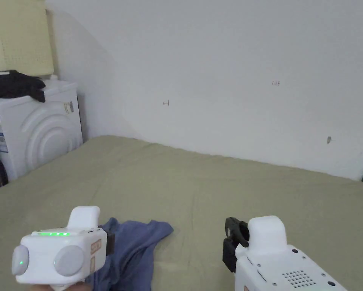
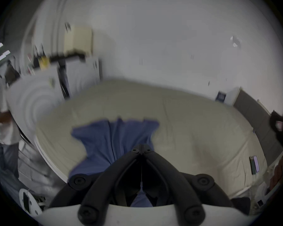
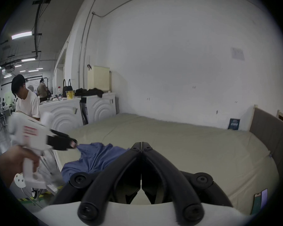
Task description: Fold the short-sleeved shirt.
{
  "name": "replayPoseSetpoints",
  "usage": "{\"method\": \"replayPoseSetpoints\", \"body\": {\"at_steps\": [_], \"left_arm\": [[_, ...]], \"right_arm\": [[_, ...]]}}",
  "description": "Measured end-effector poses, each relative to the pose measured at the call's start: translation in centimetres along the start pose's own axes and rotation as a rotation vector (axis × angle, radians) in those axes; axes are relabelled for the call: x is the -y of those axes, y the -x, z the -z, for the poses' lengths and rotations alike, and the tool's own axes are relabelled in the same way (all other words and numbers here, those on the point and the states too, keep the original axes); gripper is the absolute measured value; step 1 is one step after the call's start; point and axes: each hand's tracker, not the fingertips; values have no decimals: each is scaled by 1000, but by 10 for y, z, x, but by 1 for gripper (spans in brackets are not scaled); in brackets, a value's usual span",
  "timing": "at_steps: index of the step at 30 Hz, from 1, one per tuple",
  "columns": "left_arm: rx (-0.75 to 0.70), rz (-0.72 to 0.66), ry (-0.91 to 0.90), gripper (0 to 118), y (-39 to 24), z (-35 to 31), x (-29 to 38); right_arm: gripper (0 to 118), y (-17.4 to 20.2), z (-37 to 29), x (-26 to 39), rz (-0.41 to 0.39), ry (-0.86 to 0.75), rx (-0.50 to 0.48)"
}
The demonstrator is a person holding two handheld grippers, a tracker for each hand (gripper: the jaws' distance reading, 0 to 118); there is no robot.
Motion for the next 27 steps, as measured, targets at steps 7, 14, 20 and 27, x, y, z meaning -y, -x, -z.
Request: {"method": "replayPoseSetpoints", "body": {"at_steps": [7,14,20,27], "left_arm": [[-54,-29,282,0,33,140,10],[10,-7,234,113,34,190,3],[-155,-49,314,113,47,243,18],[-85,-33,282,66,47,235,14]], "right_arm": [[0,-18,65,50,8,142,8],[0,-34,110,74,20,211,12],[0,-34,121,82,17,232,11],[0,-36,117,81,12,245,13]]}}
